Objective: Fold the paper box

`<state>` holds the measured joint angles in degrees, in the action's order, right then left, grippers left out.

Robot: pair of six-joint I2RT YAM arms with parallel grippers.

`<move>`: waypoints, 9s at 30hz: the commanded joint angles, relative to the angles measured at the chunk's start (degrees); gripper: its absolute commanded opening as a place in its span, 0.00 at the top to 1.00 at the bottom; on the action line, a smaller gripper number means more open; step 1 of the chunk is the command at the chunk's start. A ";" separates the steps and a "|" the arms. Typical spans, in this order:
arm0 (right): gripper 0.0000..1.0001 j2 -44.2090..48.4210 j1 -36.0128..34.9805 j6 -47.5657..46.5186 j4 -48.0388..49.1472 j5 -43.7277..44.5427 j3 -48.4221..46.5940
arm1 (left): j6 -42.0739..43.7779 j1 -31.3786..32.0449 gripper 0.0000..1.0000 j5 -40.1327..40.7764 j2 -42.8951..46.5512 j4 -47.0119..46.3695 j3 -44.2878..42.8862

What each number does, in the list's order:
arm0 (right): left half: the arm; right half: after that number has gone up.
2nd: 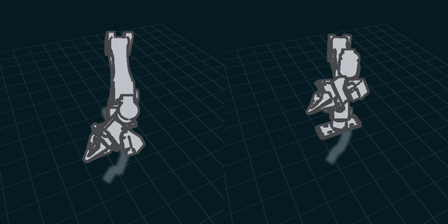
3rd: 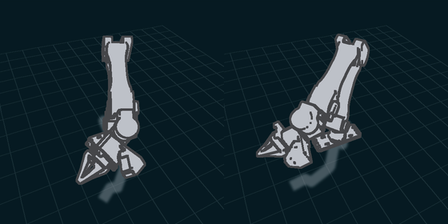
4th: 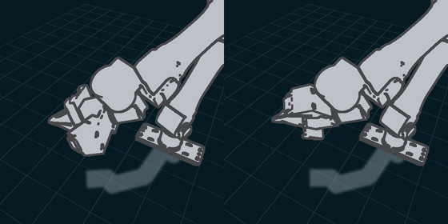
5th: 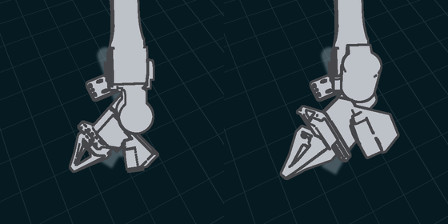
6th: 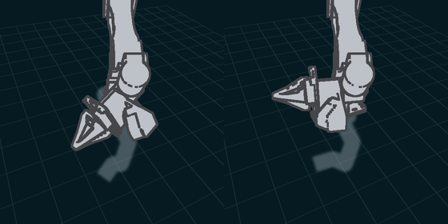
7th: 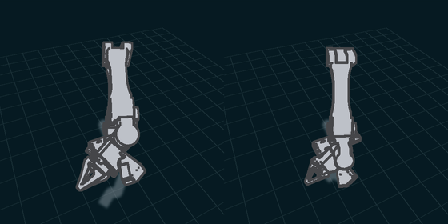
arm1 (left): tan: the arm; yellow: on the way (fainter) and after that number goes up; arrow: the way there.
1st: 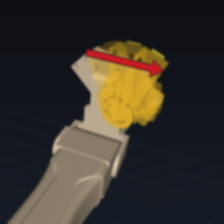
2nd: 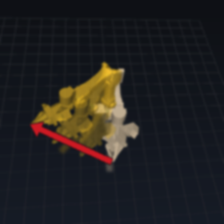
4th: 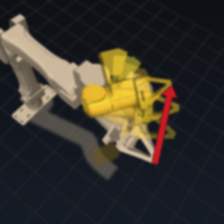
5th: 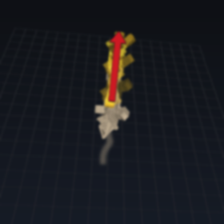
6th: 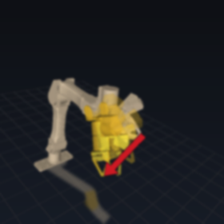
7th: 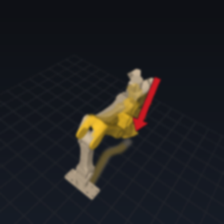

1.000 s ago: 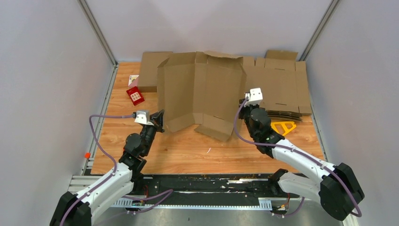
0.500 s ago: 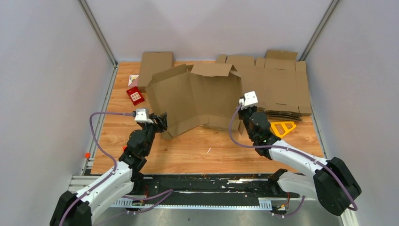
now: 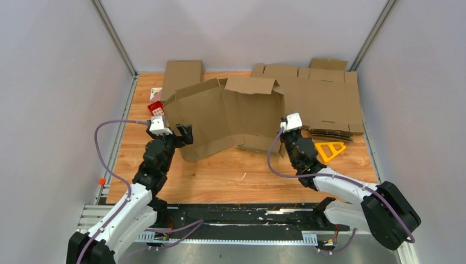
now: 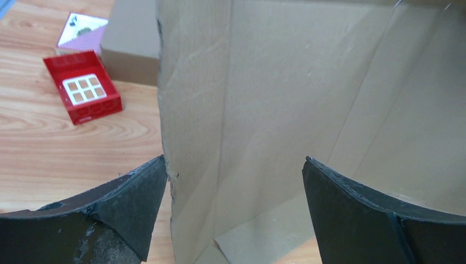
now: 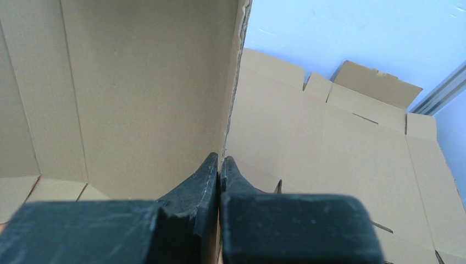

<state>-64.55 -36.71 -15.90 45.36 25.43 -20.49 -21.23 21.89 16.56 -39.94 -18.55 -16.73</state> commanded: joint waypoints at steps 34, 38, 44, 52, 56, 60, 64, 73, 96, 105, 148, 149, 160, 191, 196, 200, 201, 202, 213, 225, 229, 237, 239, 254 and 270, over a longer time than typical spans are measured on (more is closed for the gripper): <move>1.00 -0.26 0.74 4.93 -1.35 -1.40 -0.91 | -11.92 -26.66 0.74 -49.98 -27.45 -24.04 -15.37; 1.00 0.21 0.76 6.34 -2.57 -0.36 -1.04 | -3.62 -22.73 1.00 -40.48 -18.42 -12.84 -14.77; 1.00 0.64 0.70 11.32 -7.76 -0.99 -2.13 | 1.73 -12.51 1.00 -26.42 -2.11 -8.46 -7.38; 0.80 7.97 0.57 15.44 -15.62 -1.96 -0.83 | -0.21 -9.15 1.00 -24.94 7.81 -4.18 -0.65; 0.70 10.22 0.57 15.34 -16.61 -1.41 -0.17 | -0.17 -9.14 1.00 -24.50 10.77 -4.58 0.73; 0.68 11.16 0.58 15.37 -16.87 -3.34 0.22 | 0.24 -9.12 1.00 -24.71 11.70 -3.86 0.56; 0.67 11.68 0.55 15.55 -16.91 -3.15 0.63 | 0.87 -9.14 1.00 -25.30 12.29 -3.60 0.36; 0.56 11.03 0.53 14.93 -17.02 -2.83 0.29 | 1.81 -9.15 1.00 -25.01 13.49 -1.84 -0.41; 0.00 19.98 11.86 23.95 -20.12 -13.71 1.84 | 3.32 -9.14 1.00 -25.16 15.22 -1.46 -0.24; 0.00 15.54 27.71 32.07 -18.22 -32.68 -1.32 | 3.04 -9.07 1.00 -26.18 14.50 -2.26 -0.32; 1.00 -12.70 25.34 27.79 -5.71 -49.53 -17.62 | 2.56 -8.97 1.00 -25.13 16.44 -2.54 0.71; 1.00 -10.63 23.90 27.19 -6.85 -47.27 -16.52 | 2.38 -8.97 1.00 -24.82 16.52 -2.55 0.81; 0.68 2.69 13.51 26.87 -10.21 -32.12 -0.63 | 0.72 -8.96 1.00 -25.27 14.20 -4.97 1.94; 0.33 -5.97 22.62 43.97 -19.84 -42.95 -0.33 | 1.11 -8.97 1.00 -29.37 12.65 -7.91 2.02; 0.36 -9.75 24.55 46.52 -18.18 -46.05 -0.82 | 1.11 -8.97 1.00 -29.43 12.61 -7.76 1.90; 0.39 -11.70 25.36 47.56 -18.39 -47.04 -1.15 | 1.16 -8.93 1.00 -29.45 12.61 -7.65 1.86; 0.39 -12.37 25.39 47.67 -18.86 -47.27 -1.42 | 1.11 -8.96 1.00 -29.47 12.71 -7.62 1.88; 0.41 -12.97 25.51 47.91 -19.18 -47.43 -1.61 | 1.17 -8.97 1.00 -29.41 12.74 -7.63 1.88; 0.44 -16.46 26.59 48.70 -20.61 -47.33 -1.20 | 1.28 -8.92 1.00 -29.47 12.87 -7.47 1.75; 0.68 -8.30 26.60 49.12 -22.16 -42.47 -1.22 | 1.46 -8.97 1.00 -29.47 12.89 -7.56 1.91; 0.67 -10.90 26.53 49.61 -20.48 -43.50 -1.81 | 1.58 -8.97 1.00 -29.57 12.77 -7.65 1.89; 0.62 -16.64 26.56 50.78 -15.68 -43.42 -3.14 | 1.55 -8.97 1.00 -29.56 12.87 -7.56 1.85; 0.58 -17.70 26.60 50.75 -15.13 -42.40 -3.46 | 1.56 -8.97 1.00 -29.55 12.87 -7.56 1.88; 0.39 -17.13 27.60 49.68 -15.45 -32.80 -2.77 | 1.97 -8.97 1.00 -29.08 13.14 -6.78 1.72; 0.41 -30.33 29.72 52.90 -17.21 -40.09 -12.98 | 2.16 -9.00 1.00 -29.08 13.23 -6.75 1.67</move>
<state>-93.89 -7.90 35.11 27.88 -11.73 -32.77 -20.03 12.73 -12.56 -27.16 -24.23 -14.72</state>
